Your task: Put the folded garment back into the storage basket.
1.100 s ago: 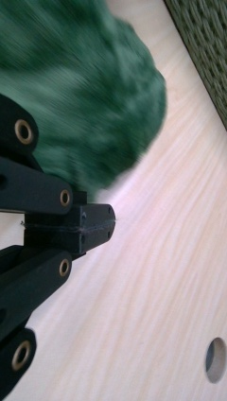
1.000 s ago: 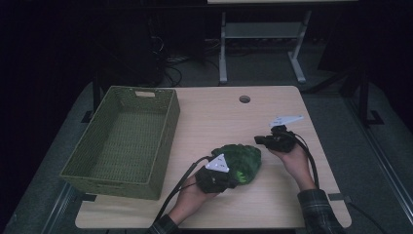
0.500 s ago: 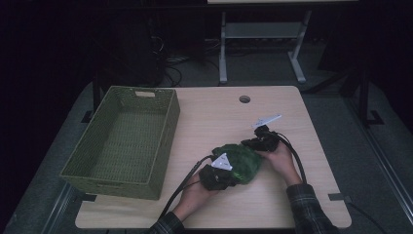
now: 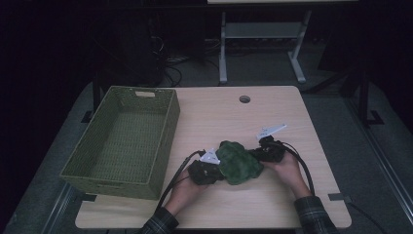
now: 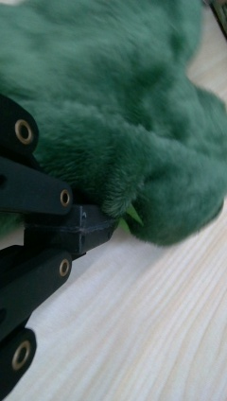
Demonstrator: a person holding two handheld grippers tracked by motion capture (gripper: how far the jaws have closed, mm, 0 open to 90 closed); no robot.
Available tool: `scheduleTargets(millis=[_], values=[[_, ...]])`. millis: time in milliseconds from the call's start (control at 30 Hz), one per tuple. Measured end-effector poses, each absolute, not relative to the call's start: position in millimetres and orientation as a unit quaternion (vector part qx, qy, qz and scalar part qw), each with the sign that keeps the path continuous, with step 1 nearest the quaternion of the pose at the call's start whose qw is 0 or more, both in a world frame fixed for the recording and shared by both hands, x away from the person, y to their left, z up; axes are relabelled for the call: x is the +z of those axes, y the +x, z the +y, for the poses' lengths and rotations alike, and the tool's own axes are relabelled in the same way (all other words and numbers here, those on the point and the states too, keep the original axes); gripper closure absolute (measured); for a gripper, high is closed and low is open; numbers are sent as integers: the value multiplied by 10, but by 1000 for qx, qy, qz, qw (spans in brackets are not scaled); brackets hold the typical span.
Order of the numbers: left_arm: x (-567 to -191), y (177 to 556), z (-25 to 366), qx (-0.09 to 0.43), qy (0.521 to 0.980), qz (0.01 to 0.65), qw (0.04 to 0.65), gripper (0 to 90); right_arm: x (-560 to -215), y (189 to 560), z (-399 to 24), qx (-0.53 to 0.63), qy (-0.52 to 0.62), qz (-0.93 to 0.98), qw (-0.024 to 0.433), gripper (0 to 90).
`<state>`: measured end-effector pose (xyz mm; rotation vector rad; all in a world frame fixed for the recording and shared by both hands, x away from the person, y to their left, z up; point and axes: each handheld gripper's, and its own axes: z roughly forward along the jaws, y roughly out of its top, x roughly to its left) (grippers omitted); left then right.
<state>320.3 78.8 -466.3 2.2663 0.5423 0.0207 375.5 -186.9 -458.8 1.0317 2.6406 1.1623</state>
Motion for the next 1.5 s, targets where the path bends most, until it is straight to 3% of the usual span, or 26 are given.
scheduleTargets(millis=[467,567,667,767,900,1000,1133,1267,1500], values=[[-4685,3346,1005,28,893,239,381,895,-4591,3352,-1917,377,325,866,52,887],[-4651,3324,1036,31,890,242,385,881,-4559,3341,-1976,384,338,857,66,813],[-4600,3302,1086,32,890,242,385,825,-4526,3308,-2091,397,361,840,80,638],[-4531,3251,1134,39,890,239,386,770,-4547,3239,-2199,395,377,831,105,517],[-4436,3181,1171,42,892,234,385,623,-4602,3121,-2367,378,399,826,126,364],[-4375,3166,1167,44,896,230,377,501,-4642,3058,-2496,377,418,817,127,303],[-4283,3168,1128,40,895,220,387,393,-4720,2989,-2627,366,440,808,140,160],[-4173,3198,1072,44,896,206,392,329,-4801,2958,-2657,342,441,814,163,76],[-4027,3308,879,44,907,176,380,209,-4835,2976,-2683,344,440,812,168,27]])
